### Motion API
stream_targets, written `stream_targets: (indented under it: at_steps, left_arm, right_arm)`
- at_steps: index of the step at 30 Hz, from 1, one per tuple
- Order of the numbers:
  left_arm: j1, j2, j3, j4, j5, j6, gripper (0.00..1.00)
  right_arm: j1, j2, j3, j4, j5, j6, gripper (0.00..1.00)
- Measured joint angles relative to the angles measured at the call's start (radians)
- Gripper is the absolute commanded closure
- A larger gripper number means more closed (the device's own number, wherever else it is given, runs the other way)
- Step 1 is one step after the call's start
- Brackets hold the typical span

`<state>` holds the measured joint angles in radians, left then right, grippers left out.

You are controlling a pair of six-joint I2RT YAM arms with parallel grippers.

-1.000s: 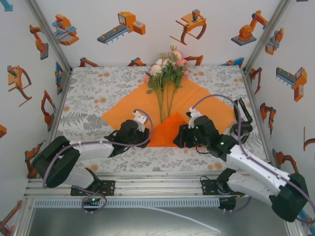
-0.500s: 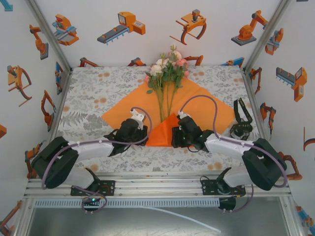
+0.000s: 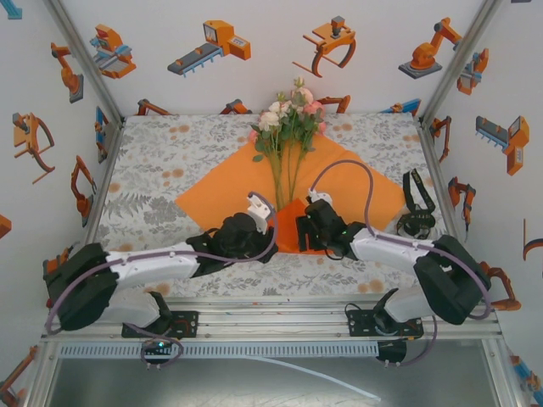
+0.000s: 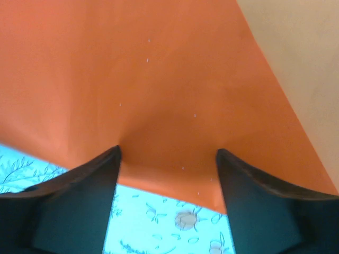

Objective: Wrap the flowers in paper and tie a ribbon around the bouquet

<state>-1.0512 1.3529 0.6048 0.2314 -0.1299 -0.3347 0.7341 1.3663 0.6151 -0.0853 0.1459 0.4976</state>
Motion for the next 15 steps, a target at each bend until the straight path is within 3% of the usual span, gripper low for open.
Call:
stream_targets:
  at_steps: [1, 2, 6, 9, 12, 15]
  left_arm:
    - [0.001, 0.024, 0.0, -0.005, -0.012, 0.01, 0.33]
    - [0.005, 0.033, -0.001, -0.009, -0.016, 0.016, 0.29]
    - [0.03, 0.007, -0.001, -0.008, -0.02, 0.054, 0.18]
    - [0.084, -0.027, -0.001, -0.011, 0.013, 0.07, 0.12]
    - [0.17, -0.042, 0.0, -0.014, 0.1, 0.087, 0.11]
    - [0.231, -0.029, 0.0, -0.023, 0.227, 0.103, 0.15]
  right_arm:
    - [-0.016, -0.033, 0.0, -0.018, -0.03, -0.015, 0.01]
    - [-0.044, -0.07, -0.001, -0.032, -0.074, -0.034, 0.01]
    - [-0.288, -0.256, -0.002, -0.086, -0.264, -0.1, 0.01]
    - [-0.472, -0.311, -0.009, -0.1, -0.373, -0.124, 0.03]
    - [-0.547, -0.281, -0.013, -0.111, -0.449, -0.131, 0.06]
    - [-0.55, -0.203, -0.014, -0.107, -0.542, -0.13, 0.2]
